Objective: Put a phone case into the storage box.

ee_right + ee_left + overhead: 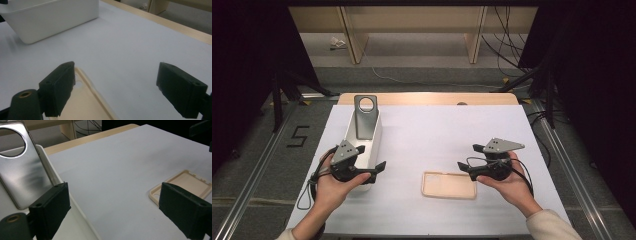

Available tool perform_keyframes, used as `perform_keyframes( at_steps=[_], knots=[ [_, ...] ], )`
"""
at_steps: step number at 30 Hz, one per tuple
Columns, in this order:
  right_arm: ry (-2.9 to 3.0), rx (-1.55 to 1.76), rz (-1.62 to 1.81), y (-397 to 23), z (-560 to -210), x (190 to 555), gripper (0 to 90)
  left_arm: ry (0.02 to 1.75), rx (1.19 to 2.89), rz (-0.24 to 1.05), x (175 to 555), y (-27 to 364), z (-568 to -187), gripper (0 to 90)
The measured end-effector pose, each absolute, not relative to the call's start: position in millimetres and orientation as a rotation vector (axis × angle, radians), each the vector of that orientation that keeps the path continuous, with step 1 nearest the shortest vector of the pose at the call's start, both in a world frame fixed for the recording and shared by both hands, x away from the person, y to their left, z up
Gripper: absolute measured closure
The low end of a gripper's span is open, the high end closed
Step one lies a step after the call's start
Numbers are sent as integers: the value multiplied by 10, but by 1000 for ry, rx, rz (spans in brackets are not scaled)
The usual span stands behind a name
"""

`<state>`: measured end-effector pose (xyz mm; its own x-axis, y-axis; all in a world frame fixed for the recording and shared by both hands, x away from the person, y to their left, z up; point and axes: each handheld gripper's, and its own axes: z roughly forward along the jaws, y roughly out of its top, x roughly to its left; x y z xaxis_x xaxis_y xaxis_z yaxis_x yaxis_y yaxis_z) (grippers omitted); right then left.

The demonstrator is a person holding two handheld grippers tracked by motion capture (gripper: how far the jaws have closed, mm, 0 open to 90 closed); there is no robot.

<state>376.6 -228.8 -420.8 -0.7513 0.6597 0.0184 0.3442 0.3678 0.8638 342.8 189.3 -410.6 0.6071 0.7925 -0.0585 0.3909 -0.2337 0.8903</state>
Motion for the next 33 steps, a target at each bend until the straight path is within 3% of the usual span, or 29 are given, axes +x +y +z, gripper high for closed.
perform_keyframes(
  at_steps=[33],
  knots=[
    [2304, 878, 1335, -2296, -4183, 3781, 164, 942, 1881, 529, 3329, 1895, -4192, 95]
  ],
)
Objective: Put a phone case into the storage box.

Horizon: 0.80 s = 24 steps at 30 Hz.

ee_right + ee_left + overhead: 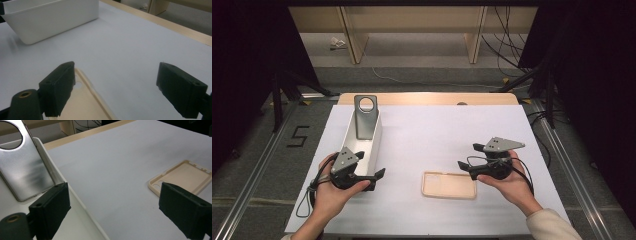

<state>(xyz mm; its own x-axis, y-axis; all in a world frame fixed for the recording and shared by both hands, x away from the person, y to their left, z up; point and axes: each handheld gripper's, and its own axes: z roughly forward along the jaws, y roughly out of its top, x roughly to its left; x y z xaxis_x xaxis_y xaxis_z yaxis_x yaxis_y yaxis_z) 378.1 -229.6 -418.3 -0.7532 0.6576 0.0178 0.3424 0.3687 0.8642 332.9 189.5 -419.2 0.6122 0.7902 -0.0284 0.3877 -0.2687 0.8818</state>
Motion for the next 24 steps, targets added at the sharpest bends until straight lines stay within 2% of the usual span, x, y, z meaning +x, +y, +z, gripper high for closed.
perform_keyframes(
  at_steps=[24],
  knots=[
    [2305, 881, 1340, -2286, -4180, 3806, 164, 943, 1878, 519, 3335, 1918, -4206, 91]
  ],
)
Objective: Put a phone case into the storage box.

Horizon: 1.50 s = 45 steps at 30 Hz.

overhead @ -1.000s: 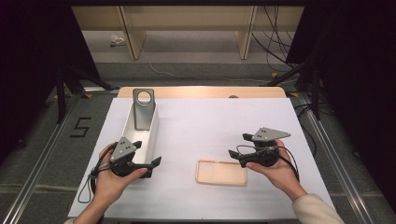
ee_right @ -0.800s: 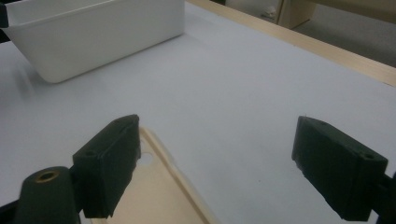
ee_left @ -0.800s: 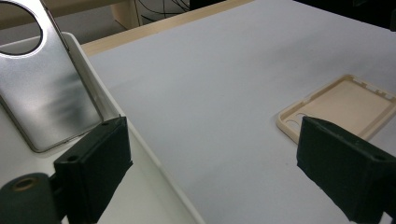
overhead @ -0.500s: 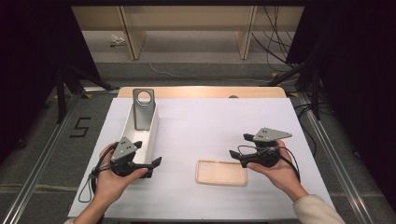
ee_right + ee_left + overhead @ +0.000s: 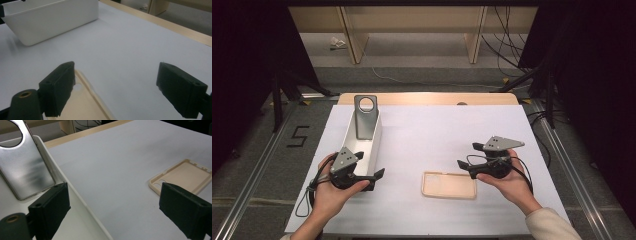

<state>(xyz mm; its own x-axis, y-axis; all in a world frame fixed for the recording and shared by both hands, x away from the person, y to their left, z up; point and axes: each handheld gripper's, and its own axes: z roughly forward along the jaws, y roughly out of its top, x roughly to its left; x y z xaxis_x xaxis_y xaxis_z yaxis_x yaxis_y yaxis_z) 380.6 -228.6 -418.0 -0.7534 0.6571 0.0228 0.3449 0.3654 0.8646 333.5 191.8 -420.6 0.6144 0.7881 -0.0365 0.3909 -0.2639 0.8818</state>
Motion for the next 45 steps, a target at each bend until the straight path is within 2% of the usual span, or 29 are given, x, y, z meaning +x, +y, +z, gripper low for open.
perform_keyframes(
  at_steps=[12, 16, 17, 21, 24, 32, 45],
  knots=[
    [2348, 874, 1310, -2311, -4164, 3789, 175, 950, 1866, 519, 3344, 1928, -4198, 74],
    [2422, 862, 1262, -2313, -4187, 3791, 350, 952, 1865, 519, 3346, 1932, -4206, 76],
    [2455, 855, 1239, -2309, -4205, 3796, 414, 951, 1867, 520, 3345, 1932, -4205, 77],
    [2578, 825, 1095, -2271, -4244, 3784, 773, 953, 1870, 520, 3331, 1936, -4203, 78],
    [2644, 809, 998, -2250, -4279, 3755, 897, 957, 1865, 526, 3325, 1926, -4191, 78],
    [2804, 814, 733, -2198, -4395, 3737, 900, 955, 1875, 524, 3321, 1919, -4198, 80],
    [2902, 789, 590, -2159, -4466, 3704, 900, 951, 1877, 521, 3321, 1910, -4199, 80]
  ],
)
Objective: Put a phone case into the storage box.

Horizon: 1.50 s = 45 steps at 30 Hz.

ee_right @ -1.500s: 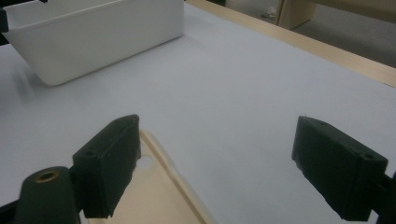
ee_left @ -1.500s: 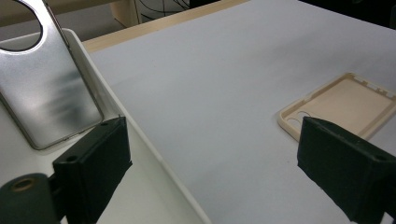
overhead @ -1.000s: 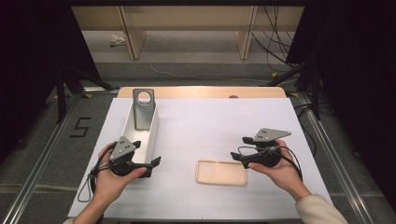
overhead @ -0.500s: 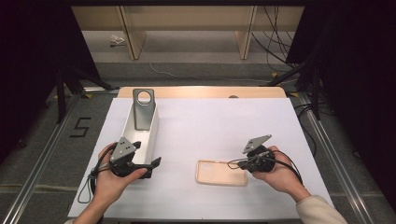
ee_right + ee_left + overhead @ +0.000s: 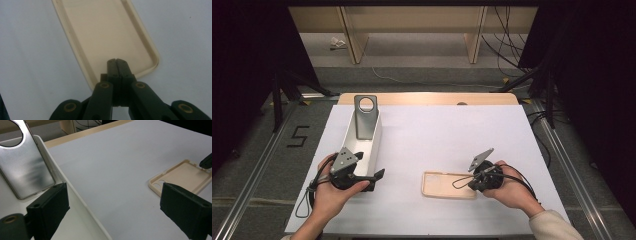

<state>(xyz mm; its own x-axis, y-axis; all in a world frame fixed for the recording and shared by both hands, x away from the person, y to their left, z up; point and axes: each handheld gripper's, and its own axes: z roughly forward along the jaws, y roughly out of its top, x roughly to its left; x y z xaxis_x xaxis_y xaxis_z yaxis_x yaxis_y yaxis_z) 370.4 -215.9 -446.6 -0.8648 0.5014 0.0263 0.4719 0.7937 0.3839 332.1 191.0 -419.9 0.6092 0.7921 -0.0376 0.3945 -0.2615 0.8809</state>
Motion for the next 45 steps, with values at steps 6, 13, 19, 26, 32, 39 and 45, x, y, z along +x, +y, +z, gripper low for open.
perform_keyframes(
  at_steps=[6, 13, 19, 26, 32, 39, 45],
  knots=[
    [2917, 766, 561, -2148, -4476, 3692, 900, 950, 1882, 519, 3319, 1905, -4204, 80],
    [2922, 764, 559, -2134, -4471, 3681, 900, 948, 1882, 519, 3319, 1901, -4202, 80],
    [2925, 713, 576, -2036, -4448, 3694, 900, 948, 1885, 514, 3322, 1896, -4207, 80],
    [2903, 587, 621, -1676, -4422, 3816, 900, 945, 1888, 515, 3322, 1883, -4208, 79],
    [2893, 513, 620, -1322, -4434, 3960, 900, 941, 1888, 509, 3320, 1877, -4212, 80],
    [2904, 448, 602, -1065, -4473, 4037, 900, 942, 1887, 509, 3324, 1883, -4213, 79],
    [2921, 429, 574, -944, -4528, 4091, 900, 941, 1884, 509, 3320, 1883, -4205, 79]
  ],
)
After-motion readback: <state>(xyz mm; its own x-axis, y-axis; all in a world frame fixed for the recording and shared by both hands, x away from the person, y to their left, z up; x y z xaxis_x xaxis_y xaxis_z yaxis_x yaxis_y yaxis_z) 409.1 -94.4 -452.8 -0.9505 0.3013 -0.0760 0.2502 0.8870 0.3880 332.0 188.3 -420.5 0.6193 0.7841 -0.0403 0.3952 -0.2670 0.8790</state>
